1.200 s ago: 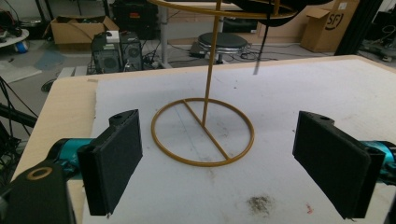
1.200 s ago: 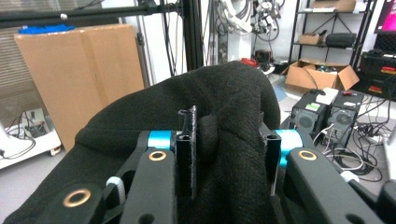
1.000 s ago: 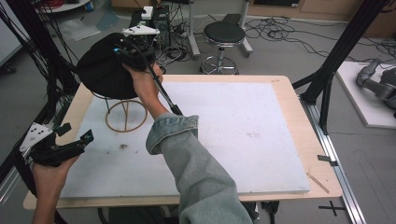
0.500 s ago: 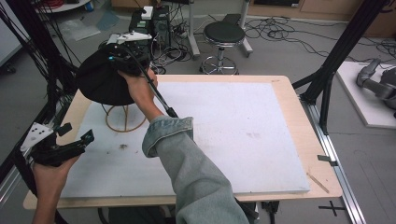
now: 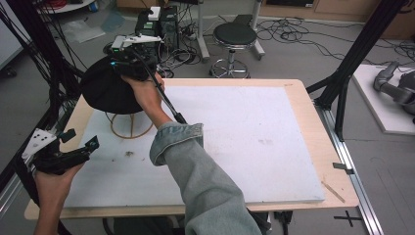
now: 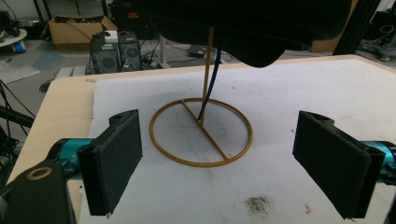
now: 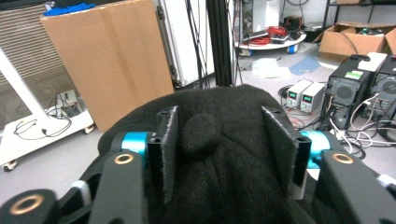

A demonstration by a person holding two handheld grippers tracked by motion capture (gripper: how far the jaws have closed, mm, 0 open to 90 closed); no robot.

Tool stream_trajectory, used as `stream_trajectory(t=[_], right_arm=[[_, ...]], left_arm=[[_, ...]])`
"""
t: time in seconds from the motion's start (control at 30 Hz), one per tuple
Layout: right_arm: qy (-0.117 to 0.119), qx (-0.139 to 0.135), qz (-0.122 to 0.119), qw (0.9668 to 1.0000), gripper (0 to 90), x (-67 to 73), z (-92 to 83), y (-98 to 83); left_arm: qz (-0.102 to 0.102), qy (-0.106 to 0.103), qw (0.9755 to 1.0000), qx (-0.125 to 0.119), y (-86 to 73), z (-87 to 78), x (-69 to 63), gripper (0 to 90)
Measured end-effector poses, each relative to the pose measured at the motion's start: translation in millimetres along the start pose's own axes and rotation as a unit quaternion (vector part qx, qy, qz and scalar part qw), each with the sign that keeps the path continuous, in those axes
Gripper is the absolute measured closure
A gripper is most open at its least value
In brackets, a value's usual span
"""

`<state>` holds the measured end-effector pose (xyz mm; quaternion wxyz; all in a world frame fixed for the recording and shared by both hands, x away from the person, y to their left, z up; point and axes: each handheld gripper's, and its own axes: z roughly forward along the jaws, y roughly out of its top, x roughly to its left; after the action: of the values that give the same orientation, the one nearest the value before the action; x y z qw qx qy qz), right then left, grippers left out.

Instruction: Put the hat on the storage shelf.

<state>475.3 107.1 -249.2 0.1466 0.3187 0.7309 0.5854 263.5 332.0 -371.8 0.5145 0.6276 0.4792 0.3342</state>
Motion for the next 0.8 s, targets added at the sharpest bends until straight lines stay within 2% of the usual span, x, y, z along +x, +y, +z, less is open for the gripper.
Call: stream_trajectory(t=[0.2,0.37,0.43,0.57,0.8], right_arm=[[0.014,0.002,0.001,0.9999,41.0,1.0,1.6,-1.2],[0.013,0.007,-0.006,0.9999,35.4,2.2,2.3,-1.7],[0.014,0.008,-0.018,0.9997,34.0,2.8,1.4,-1.0],[-0.004,0.006,-0.052,0.9986,30.6,5.5,-4.2,3.0],[-0.022,-0.004,-0.054,0.9983,26.8,-4.9,-23.8,5.7]], left_arm=[[0.000,0.000,1.0000,0.000,0.0,0.2,-0.4,16.0],[0.000,-0.001,1.0000,0.000,-0.3,0.3,-0.3,16.0],[0.001,0.000,1.0000,-0.001,0.2,-0.4,0.0,16.0],[0.000,0.000,1.0000,-0.001,0.1,-0.6,0.0,16.0],[0.003,-0.001,1.0000,0.002,-0.5,0.8,-2.2,16.0]])
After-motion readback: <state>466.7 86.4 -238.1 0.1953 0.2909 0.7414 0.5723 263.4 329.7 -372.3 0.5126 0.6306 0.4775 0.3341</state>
